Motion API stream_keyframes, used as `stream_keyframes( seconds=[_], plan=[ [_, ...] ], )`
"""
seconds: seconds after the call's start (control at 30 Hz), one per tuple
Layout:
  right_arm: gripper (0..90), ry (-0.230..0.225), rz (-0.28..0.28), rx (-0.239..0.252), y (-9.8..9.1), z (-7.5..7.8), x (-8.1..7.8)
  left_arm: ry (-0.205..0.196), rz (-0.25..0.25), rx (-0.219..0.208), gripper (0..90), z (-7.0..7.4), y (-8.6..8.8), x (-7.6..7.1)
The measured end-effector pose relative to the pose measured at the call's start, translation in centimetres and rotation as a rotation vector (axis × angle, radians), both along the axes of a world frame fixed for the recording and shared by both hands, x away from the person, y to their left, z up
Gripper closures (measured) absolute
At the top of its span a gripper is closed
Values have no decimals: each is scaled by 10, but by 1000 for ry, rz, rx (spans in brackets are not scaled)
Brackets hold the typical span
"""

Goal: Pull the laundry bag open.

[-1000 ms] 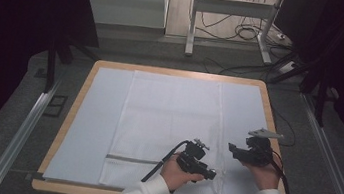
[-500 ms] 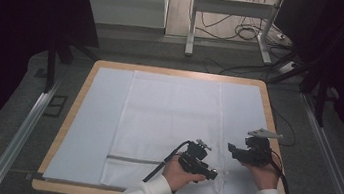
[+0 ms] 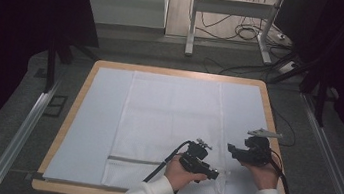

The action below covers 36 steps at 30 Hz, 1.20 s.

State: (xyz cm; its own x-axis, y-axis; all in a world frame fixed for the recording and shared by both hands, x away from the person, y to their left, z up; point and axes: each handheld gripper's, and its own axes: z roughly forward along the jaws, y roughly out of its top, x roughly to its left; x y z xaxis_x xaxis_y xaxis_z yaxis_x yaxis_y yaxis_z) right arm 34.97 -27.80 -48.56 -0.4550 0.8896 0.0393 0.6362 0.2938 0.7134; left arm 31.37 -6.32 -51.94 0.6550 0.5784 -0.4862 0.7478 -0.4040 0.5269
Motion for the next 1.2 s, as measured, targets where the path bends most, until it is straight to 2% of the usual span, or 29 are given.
stream_keyframes(
  seconds=[0.5, 0.57, 0.7, 1.0, 1.1, 1.2],
  plan=[
    [276, -3, -4, 4, -1, 1, 0, 11, -6, -27, 502, 0, 0, 0],
    [276, -1, -4, 3, -1, 1, 0, 5, 0, -15, 496, 0, 0, 1],
    [276, -3, -5, 4, -2, 1, 0, 18, 2, -13, 485, 0, -1, 1],
    [283, -4, -9, 10, -2, 2, 0, -15, 4, 21, 465, 1, -7, -2],
    [285, -3, -9, 11, -2, 2, 0, 0, 7, -8, 464, -1, -6, -1],
    [285, -3, -10, 11, -2, 2, 0, 5, -1, -16, 464, -1, -5, 0]
  ],
)
